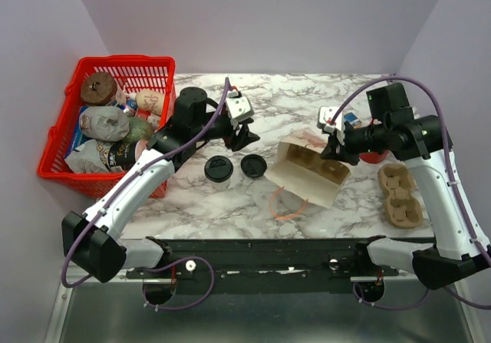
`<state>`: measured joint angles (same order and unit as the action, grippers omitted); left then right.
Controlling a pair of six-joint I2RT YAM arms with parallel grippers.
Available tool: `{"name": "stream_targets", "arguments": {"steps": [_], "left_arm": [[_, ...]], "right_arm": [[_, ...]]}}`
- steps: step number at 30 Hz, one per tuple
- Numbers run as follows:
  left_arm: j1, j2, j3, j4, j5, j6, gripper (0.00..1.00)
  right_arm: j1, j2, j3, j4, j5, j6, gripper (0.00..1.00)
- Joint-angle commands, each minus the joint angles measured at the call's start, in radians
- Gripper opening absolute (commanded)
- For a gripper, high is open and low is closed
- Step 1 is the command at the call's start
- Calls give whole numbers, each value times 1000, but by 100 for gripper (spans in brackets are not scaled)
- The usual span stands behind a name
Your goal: Pack the takeout coffee
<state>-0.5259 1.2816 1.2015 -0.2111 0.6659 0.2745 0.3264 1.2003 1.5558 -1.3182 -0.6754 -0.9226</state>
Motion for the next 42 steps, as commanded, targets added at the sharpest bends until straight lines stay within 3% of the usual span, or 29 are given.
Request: {"name": "stream_targets", "arguments": {"steps": [1, 5, 11, 13, 15, 18, 24, 32, 35, 39, 40, 42], "left_arm": [[17, 1, 21, -8, 1, -8, 63], [33, -2, 46, -63, -11, 11, 64], [47, -18, 87, -223, -124, 38, 87], [61, -10, 134, -394, -106, 115, 89], [66, 2, 173, -610, -87, 293, 96], [73, 31, 210, -781, -175, 429, 99], [93, 35, 129, -867, -192, 724, 99], [133, 153, 174, -925, -131, 859, 98], [139, 202, 213, -967, -202, 902, 98], [153, 281, 277, -1051, -282, 885, 97], [159, 300, 288, -1057, -281, 885, 99], [176, 300, 280, -1045, -261, 903, 99]], "right_arm": [[5, 54, 113, -81, -67, 7, 3], [-3, 94, 125, -85, -20, -8, 3], [-104, 171, 141, -67, -23, -24, 4], [-128, 200, 159, -65, -18, -28, 9], [-135, 214, 170, -56, 3, -28, 11], [-139, 228, 167, -38, 17, -28, 15], [-141, 263, 167, 11, 7, 33, 20], [-142, 252, 145, 23, 13, 48, 25], [-141, 240, 133, 28, 17, 54, 30], [-141, 211, 132, 54, 33, 88, 47], [-142, 196, 135, 74, 40, 100, 62], [-144, 179, 144, 92, 54, 134, 72]]}}
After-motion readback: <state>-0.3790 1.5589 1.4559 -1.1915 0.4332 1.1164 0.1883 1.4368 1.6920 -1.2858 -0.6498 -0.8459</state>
